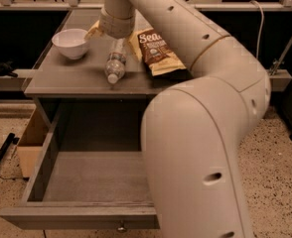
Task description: Place water bottle into top drawer
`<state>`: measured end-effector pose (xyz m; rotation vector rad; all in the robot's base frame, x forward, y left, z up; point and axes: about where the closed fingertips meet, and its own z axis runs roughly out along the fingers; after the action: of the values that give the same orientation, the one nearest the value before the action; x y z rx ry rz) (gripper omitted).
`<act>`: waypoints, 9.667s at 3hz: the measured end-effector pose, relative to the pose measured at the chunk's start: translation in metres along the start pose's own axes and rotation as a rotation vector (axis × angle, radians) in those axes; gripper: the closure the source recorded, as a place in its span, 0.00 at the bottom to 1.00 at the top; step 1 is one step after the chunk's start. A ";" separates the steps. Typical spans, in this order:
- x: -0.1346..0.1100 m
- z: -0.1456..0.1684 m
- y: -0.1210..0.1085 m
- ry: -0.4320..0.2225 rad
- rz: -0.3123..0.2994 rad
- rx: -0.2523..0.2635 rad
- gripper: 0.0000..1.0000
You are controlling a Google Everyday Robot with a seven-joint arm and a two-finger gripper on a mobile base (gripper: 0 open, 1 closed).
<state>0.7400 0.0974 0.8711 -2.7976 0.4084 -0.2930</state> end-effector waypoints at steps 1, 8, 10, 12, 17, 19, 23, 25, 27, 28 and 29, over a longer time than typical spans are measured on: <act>-0.012 0.004 -0.002 -0.027 -0.060 -0.099 0.00; -0.003 0.022 0.011 -0.016 0.010 -0.074 0.00; -0.003 0.022 0.011 -0.016 0.010 -0.074 0.42; -0.003 0.022 0.011 -0.016 0.010 -0.074 0.89; -0.034 -0.026 0.064 0.101 0.132 -0.082 1.00; -0.053 -0.038 0.105 0.116 0.196 -0.115 1.00; -0.030 -0.086 0.152 0.141 0.276 -0.161 1.00; -0.073 -0.105 0.219 0.112 0.399 -0.049 1.00; -0.111 -0.129 0.282 0.138 0.492 -0.084 1.00; -0.111 -0.129 0.280 0.136 0.488 -0.083 1.00; -0.137 -0.132 0.269 0.114 0.445 -0.049 1.00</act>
Offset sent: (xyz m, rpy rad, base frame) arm -0.0281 0.0011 0.0042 -0.2200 0.0639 0.0711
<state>0.5130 -0.1413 0.8869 -2.6469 1.0535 -0.3415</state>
